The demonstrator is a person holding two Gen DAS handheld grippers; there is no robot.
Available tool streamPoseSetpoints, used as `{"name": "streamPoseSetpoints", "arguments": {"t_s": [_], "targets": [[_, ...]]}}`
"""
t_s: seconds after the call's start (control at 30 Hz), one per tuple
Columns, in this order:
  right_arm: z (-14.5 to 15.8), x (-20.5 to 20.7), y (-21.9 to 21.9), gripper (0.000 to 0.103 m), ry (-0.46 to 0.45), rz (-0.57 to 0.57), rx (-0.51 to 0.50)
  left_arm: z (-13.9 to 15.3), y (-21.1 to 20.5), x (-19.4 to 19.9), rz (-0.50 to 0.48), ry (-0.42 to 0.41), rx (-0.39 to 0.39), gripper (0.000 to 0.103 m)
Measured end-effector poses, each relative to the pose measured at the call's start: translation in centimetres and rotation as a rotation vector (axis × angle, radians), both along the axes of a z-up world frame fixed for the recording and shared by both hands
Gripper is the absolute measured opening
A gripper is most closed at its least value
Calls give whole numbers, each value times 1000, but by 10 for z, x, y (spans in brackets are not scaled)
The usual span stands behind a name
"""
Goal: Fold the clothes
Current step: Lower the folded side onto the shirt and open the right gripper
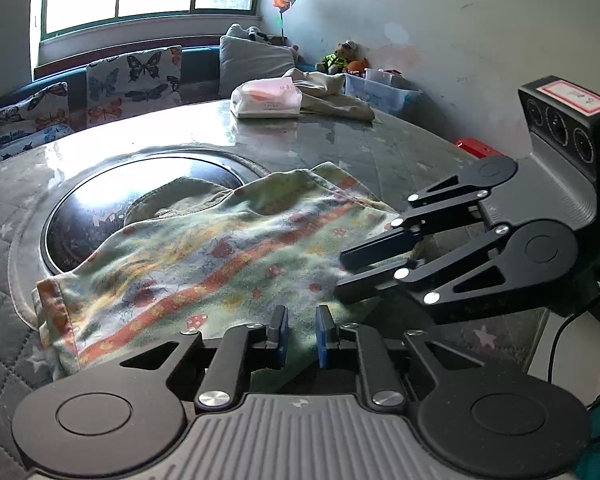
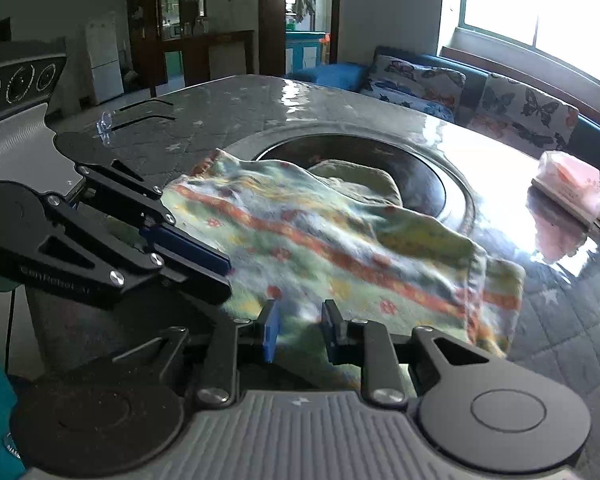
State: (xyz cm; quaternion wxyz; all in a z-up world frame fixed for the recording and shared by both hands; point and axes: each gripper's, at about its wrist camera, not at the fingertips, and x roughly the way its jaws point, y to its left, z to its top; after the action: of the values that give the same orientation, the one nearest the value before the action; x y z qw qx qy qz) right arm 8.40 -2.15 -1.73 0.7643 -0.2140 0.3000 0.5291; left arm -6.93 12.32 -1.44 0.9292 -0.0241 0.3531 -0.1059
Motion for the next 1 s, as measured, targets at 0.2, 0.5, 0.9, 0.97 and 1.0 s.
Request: {"name": "streamPoseSetpoints", "arguments": {"t_s": [0.2,0.5,0.9,0.97,1.0], "targets": [[2,-2,-6,22,1,-17,6,3,-4,0,5,-10,8,22],[2,4,-27,22,14,-81,7,4,-11,4,0,-19,-6,27],[-1,21,-66,22,73,-218,3,0,-4,-6,44,-3,-25,30],[-1,21,-65,23,71,-217,-3,0,4,-11,70,1,-46,30],[-1,21,-64,23,69,-215,-5,0,8,-14,81,1,-60,30]]}}
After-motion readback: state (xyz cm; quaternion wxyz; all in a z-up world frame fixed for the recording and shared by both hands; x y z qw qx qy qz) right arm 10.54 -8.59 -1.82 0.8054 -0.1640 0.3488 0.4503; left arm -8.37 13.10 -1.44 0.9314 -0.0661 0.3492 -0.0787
